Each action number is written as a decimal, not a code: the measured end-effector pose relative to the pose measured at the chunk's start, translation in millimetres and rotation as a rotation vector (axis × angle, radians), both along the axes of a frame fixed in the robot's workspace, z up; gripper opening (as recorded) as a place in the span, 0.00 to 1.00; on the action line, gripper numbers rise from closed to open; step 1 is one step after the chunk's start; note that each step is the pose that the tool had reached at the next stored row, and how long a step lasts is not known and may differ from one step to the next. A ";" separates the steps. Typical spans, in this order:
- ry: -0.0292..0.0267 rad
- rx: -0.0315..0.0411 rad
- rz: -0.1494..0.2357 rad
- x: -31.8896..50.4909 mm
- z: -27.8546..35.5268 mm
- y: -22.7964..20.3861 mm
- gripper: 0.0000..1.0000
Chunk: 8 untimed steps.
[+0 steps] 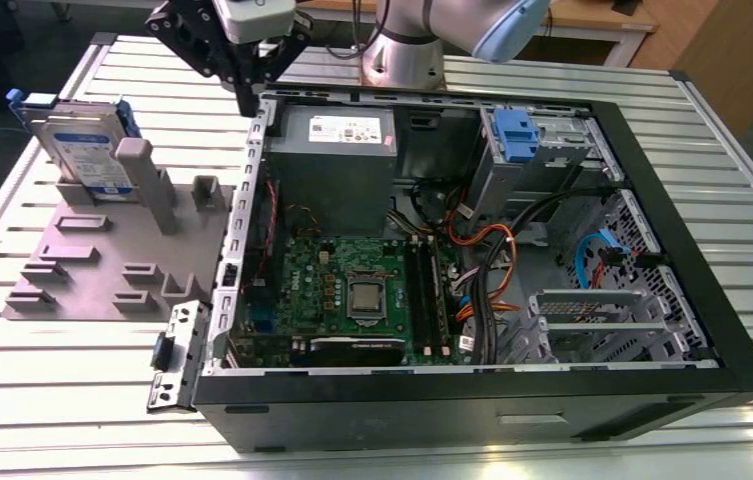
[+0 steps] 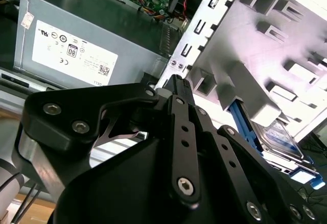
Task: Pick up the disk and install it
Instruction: 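Reach for the disk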
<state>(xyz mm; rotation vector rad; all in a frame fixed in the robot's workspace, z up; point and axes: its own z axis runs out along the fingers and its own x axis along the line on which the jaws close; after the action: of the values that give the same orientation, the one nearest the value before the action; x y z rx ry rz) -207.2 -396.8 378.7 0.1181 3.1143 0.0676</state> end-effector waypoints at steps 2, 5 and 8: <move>0.0000 0.0000 0.000 -0.6 0.0 0.1 0.11; 0.0000 0.0000 0.000 -1.2 -0.1 0.1 0.11; 0.0000 0.0000 0.000 -1.3 -0.1 0.9 0.11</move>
<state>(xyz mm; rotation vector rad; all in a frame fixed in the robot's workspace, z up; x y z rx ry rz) -208.6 -395.9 378.6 0.1185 3.1143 0.0675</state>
